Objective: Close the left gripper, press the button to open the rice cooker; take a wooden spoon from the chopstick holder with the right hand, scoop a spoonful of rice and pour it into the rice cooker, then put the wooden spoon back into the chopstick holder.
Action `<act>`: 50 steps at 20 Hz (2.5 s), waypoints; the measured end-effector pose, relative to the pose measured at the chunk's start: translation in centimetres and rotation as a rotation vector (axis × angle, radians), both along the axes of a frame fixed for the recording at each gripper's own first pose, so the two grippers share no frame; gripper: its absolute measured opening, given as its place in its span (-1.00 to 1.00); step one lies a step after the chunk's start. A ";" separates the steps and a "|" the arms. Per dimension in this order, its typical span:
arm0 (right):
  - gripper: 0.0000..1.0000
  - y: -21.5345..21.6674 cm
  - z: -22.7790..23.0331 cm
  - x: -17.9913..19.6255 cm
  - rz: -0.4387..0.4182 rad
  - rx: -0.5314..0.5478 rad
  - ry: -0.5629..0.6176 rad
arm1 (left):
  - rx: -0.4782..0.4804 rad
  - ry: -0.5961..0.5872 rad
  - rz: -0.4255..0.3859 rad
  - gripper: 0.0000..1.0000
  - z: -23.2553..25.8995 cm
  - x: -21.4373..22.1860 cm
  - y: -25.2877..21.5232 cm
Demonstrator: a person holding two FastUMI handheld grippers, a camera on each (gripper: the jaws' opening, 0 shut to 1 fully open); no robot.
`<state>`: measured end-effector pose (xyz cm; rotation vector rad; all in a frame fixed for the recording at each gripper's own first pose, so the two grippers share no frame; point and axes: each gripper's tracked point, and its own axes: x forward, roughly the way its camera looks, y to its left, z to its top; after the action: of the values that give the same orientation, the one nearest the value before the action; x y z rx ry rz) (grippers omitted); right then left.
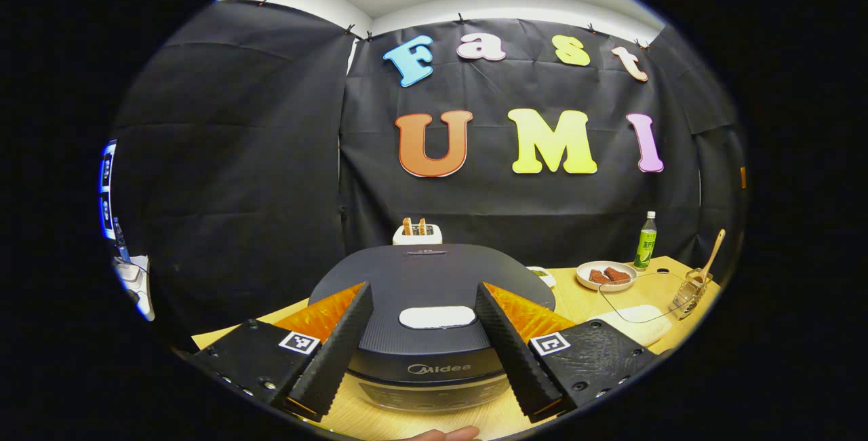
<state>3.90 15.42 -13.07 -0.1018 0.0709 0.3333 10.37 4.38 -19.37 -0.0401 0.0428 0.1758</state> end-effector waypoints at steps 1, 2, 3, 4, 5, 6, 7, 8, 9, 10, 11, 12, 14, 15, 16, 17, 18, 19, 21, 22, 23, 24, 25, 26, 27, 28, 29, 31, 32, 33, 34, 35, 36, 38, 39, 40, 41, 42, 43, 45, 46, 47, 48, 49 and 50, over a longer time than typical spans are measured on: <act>1.00 -0.2 0.2 -0.1 -0.002 -0.004 -0.008 | 0.000 0.020 -0.008 0.73 0.1 -0.2 -0.2; 1.00 -0.4 0.4 -0.1 -0.006 -0.009 -0.017 | -0.007 0.038 -0.016 0.94 0.3 -0.4 -0.3; 1.00 -0.7 0.6 -0.2 -0.012 -0.010 -0.027 | -0.025 0.057 -0.025 0.92 0.5 -0.7 -0.4; 1.00 -0.8 0.9 -0.4 -0.016 -0.007 -0.036 | -0.053 0.073 -0.040 0.91 0.8 -1.0 -0.8; 1.00 -1.0 0.9 -0.4 -0.016 -0.006 -0.039 | -0.076 0.088 -0.054 0.91 0.9 -1.5 -1.1; 1.00 -1.1 1.1 -0.6 -0.015 -0.006 -0.043 | -0.091 0.098 -0.070 0.91 1.2 -1.9 -1.4; 1.00 -1.5 1.4 -0.9 -0.015 -0.005 -0.050 | -0.093 0.111 -0.090 0.92 1.6 -2.6 -1.8; 1.00 -1.8 1.7 -1.2 -0.012 -0.002 -0.053 | -0.092 0.112 -0.108 0.92 2.2 -3.5 -2.0; 1.00 -2.1 1.9 -1.6 -0.009 0.002 -0.057 | -0.089 0.095 -0.107 0.92 3.5 -4.4 -1.8; 1.00 -2.6 2.2 -1.8 -0.012 0.000 -0.059 | -0.084 0.072 -0.106 0.92 4.9 -5.3 -1.6; 1.00 -3.3 2.3 -1.9 -0.021 -0.005 -0.063 | -0.079 0.060 -0.113 0.91 5.9 -6.3 -1.8; 1.00 -3.8 2.7 -2.1 -0.030 -0.007 -0.071 | -0.076 0.054 -0.123 0.90 6.8 -7.2 -2.1; 1.00 -4.8 3.3 -2.4 -0.041 -0.009 -0.098 | -0.054 0.031 -0.154 0.89 8.6 -9.2 -3.2; 1.00 -5.5 3.7 -2.6 -0.053 -0.006 -0.114 | -0.035 0.013 -0.170 0.89 9.6 -10.2 -3.4; 1.00 -6.2 3.9 -2.6 -0.066 -0.003 -0.126 | -0.018 -0.005 -0.176 0.89 10.3 -11.2 -3.7; 1.00 -6.8 3.8 -2.6 -0.075 0.000 -0.132 | -0.007 -0.023 -0.176 0.89 11.0 -12.0 -3.8; 1.00 -7.2 3.7 -2.8 -0.079 0.003 -0.130 | 0.000 -0.039 -0.181 0.89 11.7 -12.7 -4.1; 1.00 -7.6 3.5 -2.8 -0.080 0.008 -0.125 | 0.001 -0.055 -0.186 0.89 12.4 -13.4 -4.4; 1.00 -8.4 3.3 -3.1 -0.081 0.013 -0.115 | 0.009 -0.086 -0.182 0.89 13.8 -14.0 -5.0; 1.00 -9.1 3.4 -3.0 -0.093 0.014 -0.117 | 0.007 -0.097 -0.178 0.89 14.1 -14.2 -5.3; 1.00 -10.0 3.5 -2.8 -0.113 0.013 -0.118 | 0.005 -0.111 -0.180 0.89 14.4 -14.6 -5.6; 1.00 -10.6 3.5 -2.8 -0.129 0.012 -0.115 | 0.001 -0.120 -0.190 0.89 14.5 -14.9 -6.1; 1.00 -11.0 3.6 -3.1 -0.133 0.014 -0.120 | -0.004 -0.121 -0.197 0.89 14.4 -15.1 -6.5; 1.00 -11.2 4.0 -3.3 -0.128 0.018 -0.133 | -0.009 -0.118 -0.204 0.89 14.3 -15.1 -6.8; 1.00 -11.6 4.1 -3.5 -0.125 0.015 -0.144 | -0.004 -0.117 -0.210 0.89 14.2 -15.1 -7.3; 1.00 -12.1 4.0 -3.4 -0.128 0.006 -0.151 | 0.006 -0.116 -0.211 0.89 14.2 -14.9 -7.6; 1.00 -12.7 3.9 -3.0 -0.132 -0.001 -0.156 | 0.016 -0.109 -0.205 0.88 14.0 -14.6 -7.8; 1.00 -13.7 3.6 -2.5 -0.140 -0.004 -0.158 | 0.028 -0.085 -0.194 0.88 13.3 -13.7 -8.3; 1.00 -14.2 3.3 -2.1 -0.145 -0.006 -0.152 | 0.032 -0.077 -0.191 0.89 13.0 -13.4 -8.6; 1.00 -14.5 3.2 -1.8 -0.146 -0.006 -0.145 | 0.033 -0.066 -0.190 0.89 12.9 -13.0 -8.9; 1.00 -14.7 2.9 -1.4 -0.145 -0.005 -0.136 | 0.032 -0.060 -0.188 0.89 12.8 -12.7 -9.1; 1.00 -14.8 2.7 -1.3 -0.141 -0.005 -0.127 | 0.030 -0.055 -0.183 0.89 12.7 -12.5 -9.2; 1.00 -14.8 2.5 -1.2 -0.138 -0.008 -0.120 | 0.028 -0.049 -0.179 0.89 12.6 -12.3 -9.2; 1.00 -14.9 2.6 -0.6 -0.140 -0.015 -0.119 | 0.030 -0.044 -0.171 0.91 12.4 -12.1 -9.2; 1.00 -14.9 2.7 -0.5 -0.140 -0.019 -0.121 | 0.034 -0.048 -0.168 0.90 12.6 -11.9 -9.2; 1.00 -14.7 2.8 -0.5 -0.135 -0.022 -0.125 | 0.038 -0.053 -0.166 0.90 12.6 -12.0 -9.2; 1.00 -14.5 3.1 -0.5 -0.129 -0.022 -0.133 | 0.042 -0.060 -0.163 0.90 12.7 -11.9 -9.2; 1.00 -14.3 3.2 -0.5 -0.125 -0.024 -0.138 | 0.046 -0.064 -0.160 0.90 12.7 -11.8 -9.2; 1.00 -14.2 3.3 -0.4 -0.120 -0.020 -0.142 | 0.048 -0.068 -0.156 0.90 12.7 -11.8 -9.1; 1.00 -13.6 3.3 -0.4 -0.106 -0.003 -0.140 | 0.043 -0.076 -0.154 0.90 12.9 -11.5 -9.3; 1.00 -13.4 3.1 -0.3 -0.099 0.005 -0.136 | 0.042 -0.078 -0.160 0.89 12.9 -11.4 -9.7; 1.00 -13.1 3.2 -0.4 -0.084 0.017 -0.140 | 0.042 -0.079 -0.163 0.90 12.8 -11.6 -9.7; 1.00 -12.7 3.4 -0.5 -0.066 0.027 -0.144 | 0.046 -0.079 -0.163 0.90 12.8 -11.4 -9.9; 1.00 -12.7 3.4 -0.6 -0.054 0.033 -0.151 | 0.052 -0.082 -0.159 0.90 13.0 -11.2 -10.0; 1.00 -12.9 3.5 -0.6 -0.054 0.035 -0.161 | 0.058 -0.084 -0.155 0.90 13.0 -11.1 -10.1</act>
<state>3.31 2.55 -9.57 -0.0915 -0.0914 0.2712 -0.73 -5.68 -6.32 0.0135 -0.0428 0.0201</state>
